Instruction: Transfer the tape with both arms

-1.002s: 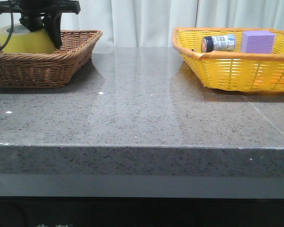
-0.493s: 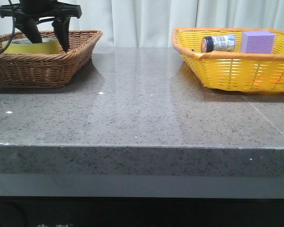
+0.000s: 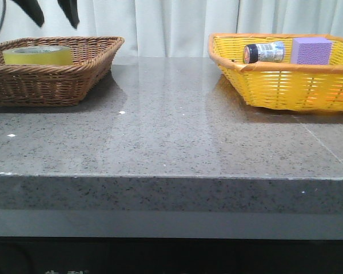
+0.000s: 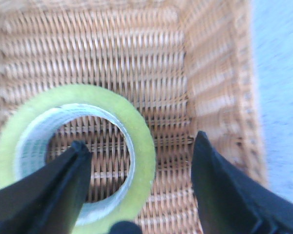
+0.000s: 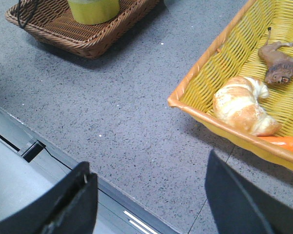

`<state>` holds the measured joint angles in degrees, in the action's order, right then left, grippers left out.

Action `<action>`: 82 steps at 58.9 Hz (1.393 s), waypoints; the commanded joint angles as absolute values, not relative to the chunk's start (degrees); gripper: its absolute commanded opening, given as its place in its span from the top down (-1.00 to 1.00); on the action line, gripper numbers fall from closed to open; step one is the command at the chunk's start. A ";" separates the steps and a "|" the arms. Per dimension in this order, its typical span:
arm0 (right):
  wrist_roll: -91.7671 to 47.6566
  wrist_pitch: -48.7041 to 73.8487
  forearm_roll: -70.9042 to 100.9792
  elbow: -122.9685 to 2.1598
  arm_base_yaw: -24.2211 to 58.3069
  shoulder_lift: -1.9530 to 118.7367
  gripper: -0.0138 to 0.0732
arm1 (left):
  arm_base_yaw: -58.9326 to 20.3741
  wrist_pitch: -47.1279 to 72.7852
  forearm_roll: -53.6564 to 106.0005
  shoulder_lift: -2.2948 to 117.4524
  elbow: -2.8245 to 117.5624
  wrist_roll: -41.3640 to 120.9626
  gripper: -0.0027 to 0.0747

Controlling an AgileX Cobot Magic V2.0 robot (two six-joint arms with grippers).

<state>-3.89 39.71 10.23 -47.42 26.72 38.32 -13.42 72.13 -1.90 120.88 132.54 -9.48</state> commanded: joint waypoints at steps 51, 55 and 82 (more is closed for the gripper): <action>-3.95 35.57 10.79 -48.81 26.52 38.27 -0.46 | -20.87 63.48 2.46 82.95 105.89 -1.59 -0.21; -3.95 35.57 10.79 -48.81 26.52 38.27 -0.46 | -20.87 59.43 2.46 78.90 99.12 -1.45 -0.21; -3.95 35.57 10.79 -48.81 26.52 38.27 -0.46 | -20.87 40.40 2.46 52.50 62.26 -0.66 -0.21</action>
<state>-3.89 39.71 10.23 -47.42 26.72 38.32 -20.50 47.53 2.16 56.86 65.13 -0.78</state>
